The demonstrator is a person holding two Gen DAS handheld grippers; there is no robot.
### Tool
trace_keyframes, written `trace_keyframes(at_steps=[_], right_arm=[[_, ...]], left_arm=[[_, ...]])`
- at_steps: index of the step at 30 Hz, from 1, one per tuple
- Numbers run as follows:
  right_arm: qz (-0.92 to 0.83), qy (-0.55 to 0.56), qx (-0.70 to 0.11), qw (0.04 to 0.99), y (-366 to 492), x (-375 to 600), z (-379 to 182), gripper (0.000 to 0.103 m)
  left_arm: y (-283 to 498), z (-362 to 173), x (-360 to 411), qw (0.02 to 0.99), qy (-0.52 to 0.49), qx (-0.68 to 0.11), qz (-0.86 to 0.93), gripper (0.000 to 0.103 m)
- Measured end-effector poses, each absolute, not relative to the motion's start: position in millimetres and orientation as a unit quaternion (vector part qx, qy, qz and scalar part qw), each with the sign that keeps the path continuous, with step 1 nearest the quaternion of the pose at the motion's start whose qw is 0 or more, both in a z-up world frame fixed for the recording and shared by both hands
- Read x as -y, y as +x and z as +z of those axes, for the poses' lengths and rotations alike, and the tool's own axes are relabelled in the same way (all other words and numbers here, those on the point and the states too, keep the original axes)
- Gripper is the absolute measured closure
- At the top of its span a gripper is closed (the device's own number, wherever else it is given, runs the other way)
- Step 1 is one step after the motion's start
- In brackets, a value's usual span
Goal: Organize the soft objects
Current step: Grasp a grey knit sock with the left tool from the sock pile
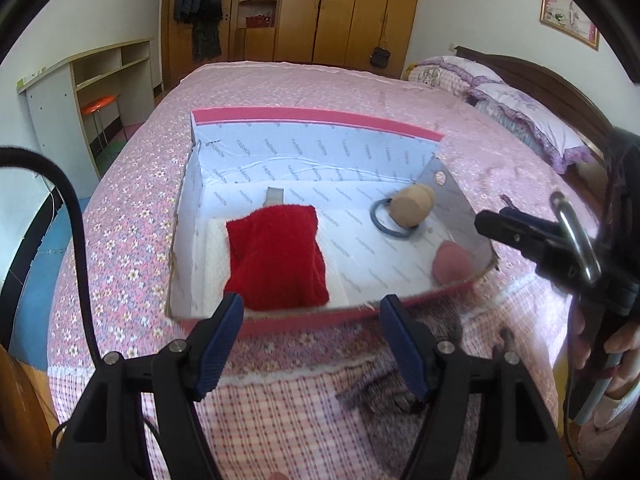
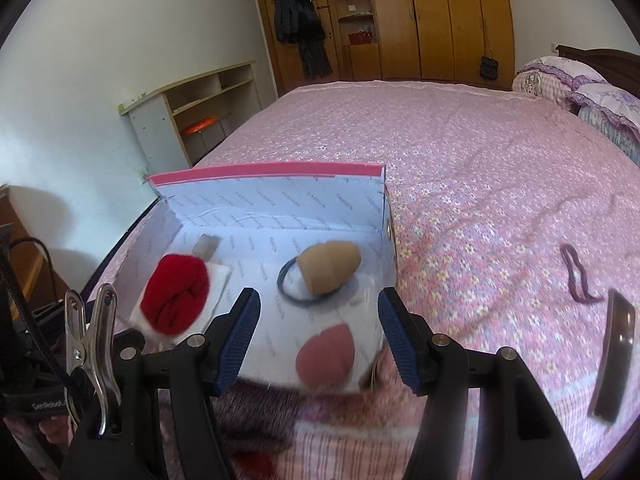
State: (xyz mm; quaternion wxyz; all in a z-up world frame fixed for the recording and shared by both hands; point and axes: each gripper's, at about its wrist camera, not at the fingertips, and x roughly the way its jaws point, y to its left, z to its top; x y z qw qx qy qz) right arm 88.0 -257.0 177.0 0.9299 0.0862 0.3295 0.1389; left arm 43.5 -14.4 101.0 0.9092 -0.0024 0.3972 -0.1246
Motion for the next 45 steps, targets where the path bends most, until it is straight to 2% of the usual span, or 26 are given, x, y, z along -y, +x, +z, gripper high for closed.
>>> trace_keyframes(at_steps=[26,29,31,36,45], right_arm=[[0.154,0.093,-0.342,0.922,-36.3,250.9,158.0,0.04],[0.151,0.099,-0.345,0.921,-45.2,252.3,152.9,0.04],[0.15,0.106,-0.348,0.919,-49.7,254.6,149.2,0.04],[0.129,0.103,-0.353,0.921,-57.8,262.6,137.8,0.04],[0.121,0.139,-0.38,0.906,-60.8,282.9,102.2,0.04]], left_arm=[[-44.8,91.0,26.7,0.885,-0.034,-0.417,-0.204,0.029],[-50.1,85.1,30.9,0.882,-0.04,-0.425,-0.201,0.027],[-51.7,81.8,33.2,0.878,-0.049,-0.429,-0.206,0.021],[-54.2,76.1,45.0,0.867,-0.069,-0.44,-0.224,0.018],[-48.7,58.5,75.9,0.86,-0.044,-0.461,-0.213,0.018]])
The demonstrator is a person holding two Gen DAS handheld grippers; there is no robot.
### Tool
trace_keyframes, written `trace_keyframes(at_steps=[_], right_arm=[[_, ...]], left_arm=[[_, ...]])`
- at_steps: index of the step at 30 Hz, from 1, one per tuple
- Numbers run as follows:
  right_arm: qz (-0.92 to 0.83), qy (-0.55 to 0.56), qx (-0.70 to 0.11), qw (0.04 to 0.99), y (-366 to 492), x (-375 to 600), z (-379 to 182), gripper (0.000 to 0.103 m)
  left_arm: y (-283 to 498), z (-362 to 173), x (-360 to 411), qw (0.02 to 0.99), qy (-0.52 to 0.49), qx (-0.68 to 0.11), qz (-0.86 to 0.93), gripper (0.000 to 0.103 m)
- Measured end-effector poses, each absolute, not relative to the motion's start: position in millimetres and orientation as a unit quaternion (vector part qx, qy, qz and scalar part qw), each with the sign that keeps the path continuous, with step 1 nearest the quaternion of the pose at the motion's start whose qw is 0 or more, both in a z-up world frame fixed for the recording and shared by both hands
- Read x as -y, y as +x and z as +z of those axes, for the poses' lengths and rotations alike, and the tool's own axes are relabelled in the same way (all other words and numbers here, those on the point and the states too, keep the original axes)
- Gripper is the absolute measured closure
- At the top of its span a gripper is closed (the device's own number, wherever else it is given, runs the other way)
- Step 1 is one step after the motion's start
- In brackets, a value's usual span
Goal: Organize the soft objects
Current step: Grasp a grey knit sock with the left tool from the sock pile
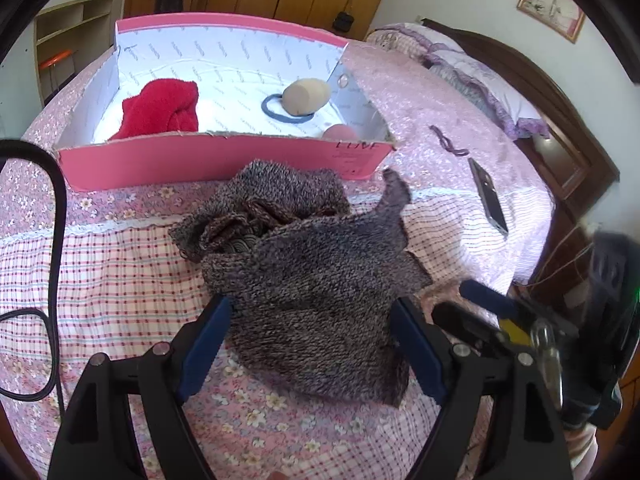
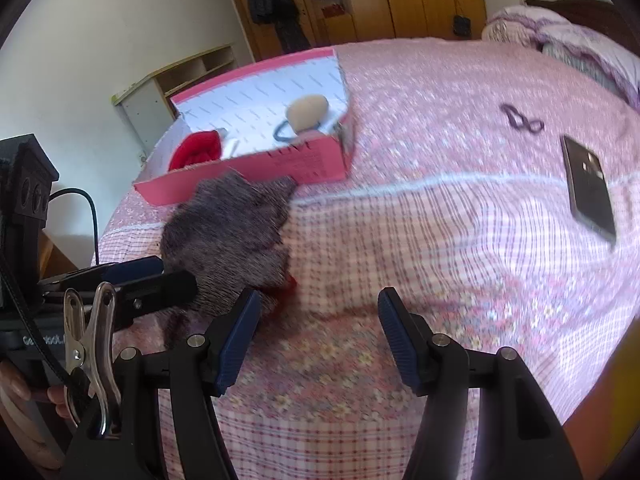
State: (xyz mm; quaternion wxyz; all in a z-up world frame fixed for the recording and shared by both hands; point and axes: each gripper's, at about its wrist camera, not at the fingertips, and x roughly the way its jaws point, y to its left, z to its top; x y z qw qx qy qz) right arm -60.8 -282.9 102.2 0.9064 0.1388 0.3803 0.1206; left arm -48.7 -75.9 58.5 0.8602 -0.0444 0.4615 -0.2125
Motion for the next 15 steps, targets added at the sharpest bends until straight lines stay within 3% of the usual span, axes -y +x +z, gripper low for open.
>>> trace_keyframes(at_steps=[8,11,15], right_arm=[[0.13,0.138,-0.399,0.897,-66.3,283.7,77.1,0.04],[0.13,0.131,-0.398,0.899,-67.9,281.4,76.7,0.04],[0.129,0.123,-0.398,0.9,-69.3,279.3,75.8,0.04]], left_arm=[[-37.4,48.5,82.9,0.86,-0.048,-0.473,-0.182,0.019],[-37.4,49.2,82.4,0.861,-0.052,-0.473,-0.179,0.03],[-40.4,52.5,80.3,0.865,-0.05,-0.465,-0.18,0.053]])
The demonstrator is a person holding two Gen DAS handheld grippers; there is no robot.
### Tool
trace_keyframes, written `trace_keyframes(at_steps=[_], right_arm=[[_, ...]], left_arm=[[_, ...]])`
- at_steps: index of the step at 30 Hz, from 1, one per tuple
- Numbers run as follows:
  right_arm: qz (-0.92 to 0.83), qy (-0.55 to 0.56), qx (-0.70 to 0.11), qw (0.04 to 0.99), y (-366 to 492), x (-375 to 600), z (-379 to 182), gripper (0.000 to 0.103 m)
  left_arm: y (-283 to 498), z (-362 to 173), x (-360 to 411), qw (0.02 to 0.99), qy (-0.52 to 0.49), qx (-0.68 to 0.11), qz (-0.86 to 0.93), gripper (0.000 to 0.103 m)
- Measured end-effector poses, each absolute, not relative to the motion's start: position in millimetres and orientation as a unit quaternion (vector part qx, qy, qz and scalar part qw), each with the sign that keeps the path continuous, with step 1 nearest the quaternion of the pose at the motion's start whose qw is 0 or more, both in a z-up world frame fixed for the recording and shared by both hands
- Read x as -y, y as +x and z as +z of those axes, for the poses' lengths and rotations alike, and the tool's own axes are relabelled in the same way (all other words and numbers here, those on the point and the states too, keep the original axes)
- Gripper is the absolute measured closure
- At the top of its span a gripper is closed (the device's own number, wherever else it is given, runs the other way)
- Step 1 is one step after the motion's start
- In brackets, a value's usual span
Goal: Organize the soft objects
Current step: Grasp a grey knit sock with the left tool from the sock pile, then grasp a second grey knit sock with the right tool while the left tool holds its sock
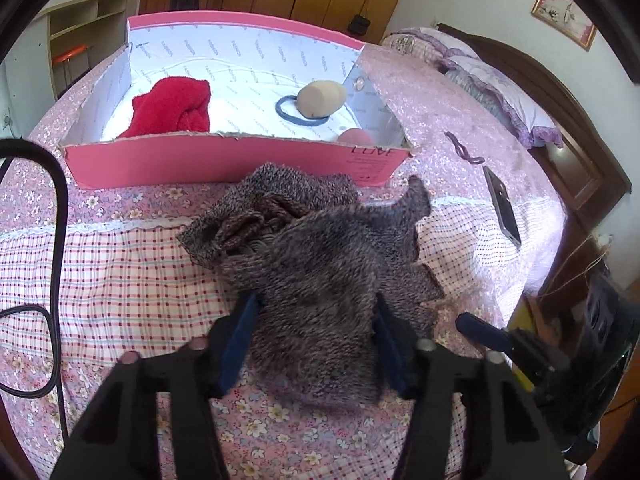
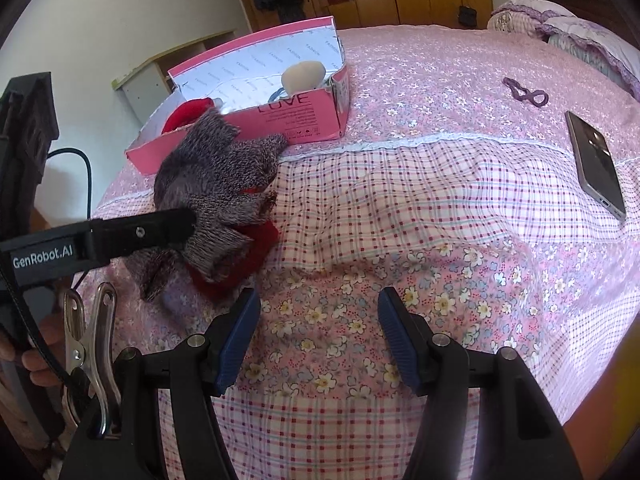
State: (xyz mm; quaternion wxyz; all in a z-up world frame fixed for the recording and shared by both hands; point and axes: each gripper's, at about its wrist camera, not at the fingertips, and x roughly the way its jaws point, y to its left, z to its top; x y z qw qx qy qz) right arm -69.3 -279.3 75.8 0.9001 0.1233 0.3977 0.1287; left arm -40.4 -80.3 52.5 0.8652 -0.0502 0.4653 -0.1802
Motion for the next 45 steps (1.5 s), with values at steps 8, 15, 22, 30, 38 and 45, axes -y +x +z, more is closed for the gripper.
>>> trace_keyframes(at_steps=[8,15,22,30,38,45], right_arm=[[0.128,0.127,-0.399,0.899,-71.9,278.7,75.9,0.04],[0.126,0.126,-0.4,0.899,-72.7,277.1,77.5,0.04],[0.133,0.12,-0.397,0.9,-72.5,270.4,84.6,0.04],[0.149,0.101,-0.387,0.904,-62.7,256.4,102.7,0.04],[0.167,0.082,-0.383,0.905,-25.6,237.6,122.4,0.04],[0.167,0.09,-0.401,0.896,15.8,216.6,125.1,0.04]], left_arm=[[-47.2,65.3,70.6,0.866,-0.059,-0.455,-0.197,0.083],[-61.2,87.1,43.4,0.883,-0.061,-0.427,-0.187,0.083],[-64.8,94.8,7.2,0.901,-0.045,-0.412,-0.125,0.083],[-51.2,70.9,-25.9,0.898,-0.055,-0.431,-0.064,0.083],[-41.1,42.8,-34.8,0.886,-0.076,-0.455,-0.056,0.083],[-40.6,38.3,-32.1,0.888,-0.071,-0.449,-0.067,0.083]])
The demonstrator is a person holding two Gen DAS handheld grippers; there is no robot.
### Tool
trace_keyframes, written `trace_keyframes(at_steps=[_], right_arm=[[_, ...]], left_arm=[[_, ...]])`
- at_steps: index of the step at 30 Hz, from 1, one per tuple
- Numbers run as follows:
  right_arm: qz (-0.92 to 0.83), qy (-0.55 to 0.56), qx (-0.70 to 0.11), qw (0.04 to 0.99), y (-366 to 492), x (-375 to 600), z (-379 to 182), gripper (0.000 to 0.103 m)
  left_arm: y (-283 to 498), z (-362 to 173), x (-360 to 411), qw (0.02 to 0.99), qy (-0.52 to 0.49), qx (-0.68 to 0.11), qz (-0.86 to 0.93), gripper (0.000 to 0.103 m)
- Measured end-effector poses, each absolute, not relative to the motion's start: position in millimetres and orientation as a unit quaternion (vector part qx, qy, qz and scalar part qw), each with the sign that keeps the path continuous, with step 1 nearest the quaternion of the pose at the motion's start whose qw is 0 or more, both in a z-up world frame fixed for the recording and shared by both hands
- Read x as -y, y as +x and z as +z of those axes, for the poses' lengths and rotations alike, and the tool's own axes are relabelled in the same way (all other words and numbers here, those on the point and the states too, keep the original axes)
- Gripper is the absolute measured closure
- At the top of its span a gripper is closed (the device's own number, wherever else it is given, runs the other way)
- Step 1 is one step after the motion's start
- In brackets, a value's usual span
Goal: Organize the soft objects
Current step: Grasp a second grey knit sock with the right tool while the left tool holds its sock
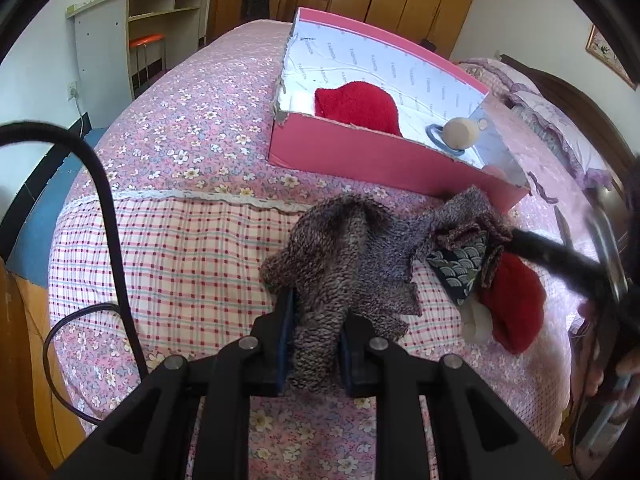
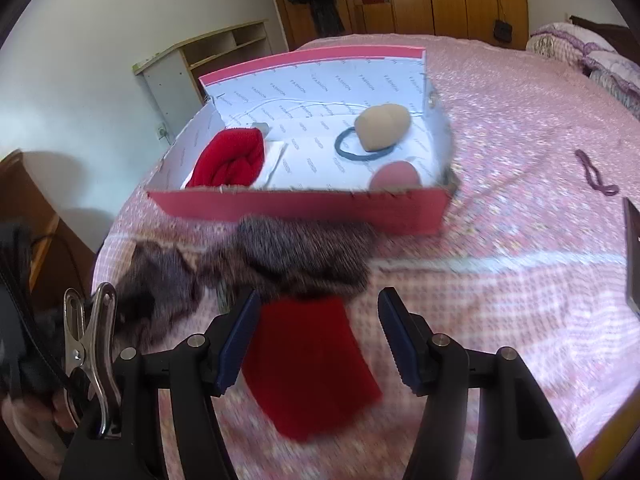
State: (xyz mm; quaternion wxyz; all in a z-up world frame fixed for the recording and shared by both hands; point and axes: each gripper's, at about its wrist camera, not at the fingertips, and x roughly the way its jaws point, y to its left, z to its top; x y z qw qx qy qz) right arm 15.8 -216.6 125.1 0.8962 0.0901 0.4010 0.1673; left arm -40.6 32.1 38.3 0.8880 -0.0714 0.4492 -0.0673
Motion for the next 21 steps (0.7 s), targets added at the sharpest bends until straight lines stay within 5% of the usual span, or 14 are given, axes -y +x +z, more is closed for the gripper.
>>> trace_keyframes(at_steps=[10,21], right_arm=[[0.144,0.151,-0.44,0.873,58.6,205.6,104.3,0.042],[0.147,0.186,-0.405,0.883,37.9,223.0,106.6,0.088]], left_arm=[[-45.2,32.8,-36.8,0.89,-0.07,-0.444,-0.081,0.083],[-47.2,35.3,-40.0,0.89,-0.075,-0.441,-0.086,0.083]])
